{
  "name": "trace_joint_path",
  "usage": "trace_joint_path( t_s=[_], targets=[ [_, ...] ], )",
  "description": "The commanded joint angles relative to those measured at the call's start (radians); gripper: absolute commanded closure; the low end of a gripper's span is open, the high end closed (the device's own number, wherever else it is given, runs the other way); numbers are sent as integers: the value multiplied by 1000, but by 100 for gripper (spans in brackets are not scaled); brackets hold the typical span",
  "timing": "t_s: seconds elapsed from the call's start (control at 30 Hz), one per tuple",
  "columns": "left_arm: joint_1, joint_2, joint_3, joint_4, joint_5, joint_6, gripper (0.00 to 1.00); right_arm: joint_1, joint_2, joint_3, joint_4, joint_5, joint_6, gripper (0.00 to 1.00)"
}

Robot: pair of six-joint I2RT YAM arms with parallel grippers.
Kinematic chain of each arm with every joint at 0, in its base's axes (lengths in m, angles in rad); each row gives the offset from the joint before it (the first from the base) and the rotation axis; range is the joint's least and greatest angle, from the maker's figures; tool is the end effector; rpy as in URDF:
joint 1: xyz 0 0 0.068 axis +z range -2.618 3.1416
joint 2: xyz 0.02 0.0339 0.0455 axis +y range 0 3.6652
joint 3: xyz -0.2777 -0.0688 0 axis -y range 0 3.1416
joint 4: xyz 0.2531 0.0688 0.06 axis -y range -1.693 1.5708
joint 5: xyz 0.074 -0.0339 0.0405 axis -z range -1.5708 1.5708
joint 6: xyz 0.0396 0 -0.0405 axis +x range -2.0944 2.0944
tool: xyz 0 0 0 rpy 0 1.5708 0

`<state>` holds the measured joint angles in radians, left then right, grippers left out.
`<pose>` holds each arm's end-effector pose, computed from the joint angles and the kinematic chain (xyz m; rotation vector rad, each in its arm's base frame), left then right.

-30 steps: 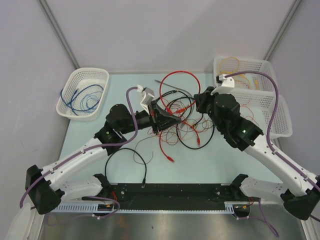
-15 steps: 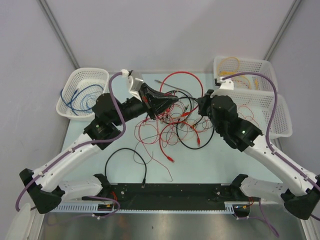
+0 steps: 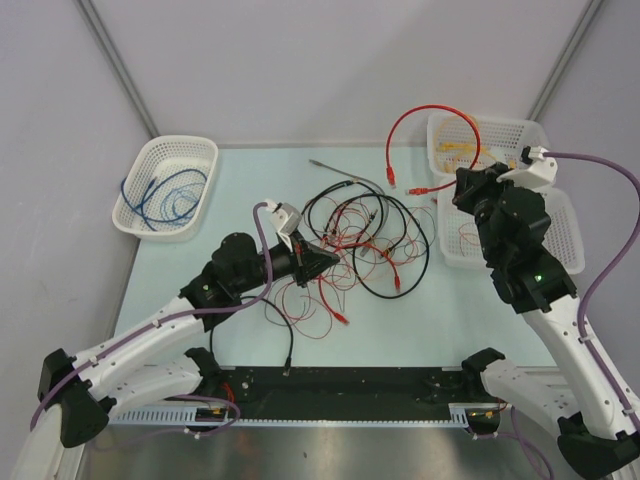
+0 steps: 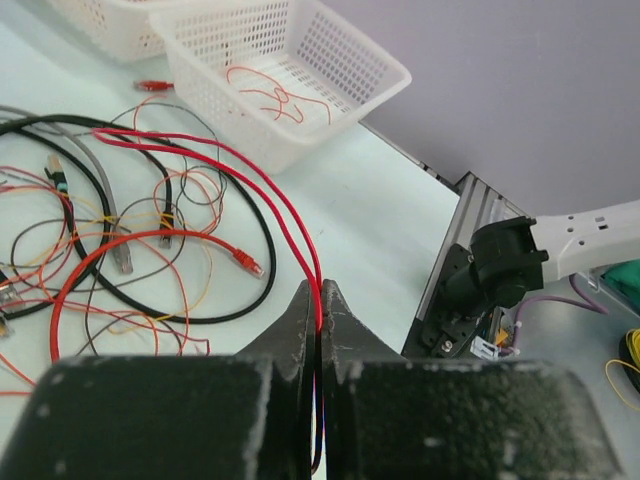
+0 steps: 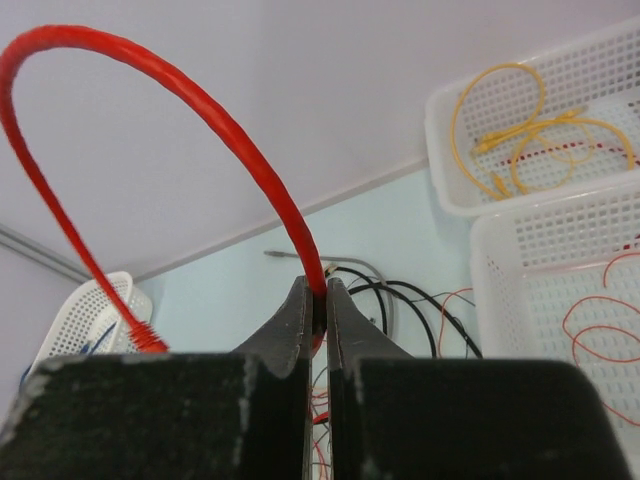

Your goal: Untangle the cables

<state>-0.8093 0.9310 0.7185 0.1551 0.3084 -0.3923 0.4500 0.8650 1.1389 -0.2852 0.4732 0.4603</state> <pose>0.1471 -0.1717 0.3351 0.6101 1.6497 -1.1520 0.1668 0.0605 0.4498 0.3769 1.5456 0.3375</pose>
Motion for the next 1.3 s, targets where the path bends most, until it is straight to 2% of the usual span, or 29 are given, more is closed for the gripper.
trace_joint_path(
  t_s=[0.0,0.07,0.2,0.3,0.37,0.43,0.57,0.73,0.93,0.97,1.0,1.07,1.1,1.23,1.27],
  targets=[
    [-4,-37,-22,78,-20,-31,100,-2,20,16,26,-25,43,100],
    [-4,-37,-13,72,-28,-22,100,-2,23,16,1,-13,52,100],
    [-4,-27,6,29,-75,-7,100,-13,23,16,-14,115,26,100],
    [-4,-35,1,8,-103,-6,100,-118,28,16,-86,122,95,100],
    [-5,-41,-10,-3,-133,-16,100,-245,40,15,-141,94,147,100],
    [-4,-58,-19,-12,-155,-17,100,-266,48,-17,-183,171,173,100],
    [-4,-83,-37,-29,-183,-29,100,-394,43,-143,-212,190,277,100],
    [-5,-90,-44,-54,-184,-51,100,-497,74,-252,-220,134,370,100],
    [-4,-110,-76,-43,-187,-80,100,-548,181,-291,-172,168,322,100],
    [-4,-113,-79,-43,-190,-80,100,-550,193,-292,-161,165,308,93],
    [-5,-119,-79,-45,-193,-79,100,-550,201,-292,-140,151,284,61],
    [-5,-120,-73,-54,-201,-63,100,-534,184,-292,-120,139,275,30],
    [-4,-120,-71,-55,-207,-60,100,-519,160,-291,-88,139,264,1],
    [-4,-91,-15,-74,-219,-31,100,-453,65,-272,-20,142,215,0],
    [-4,-80,2,-80,-219,-28,100,-391,51,-254,-13,137,206,0]
  ],
)
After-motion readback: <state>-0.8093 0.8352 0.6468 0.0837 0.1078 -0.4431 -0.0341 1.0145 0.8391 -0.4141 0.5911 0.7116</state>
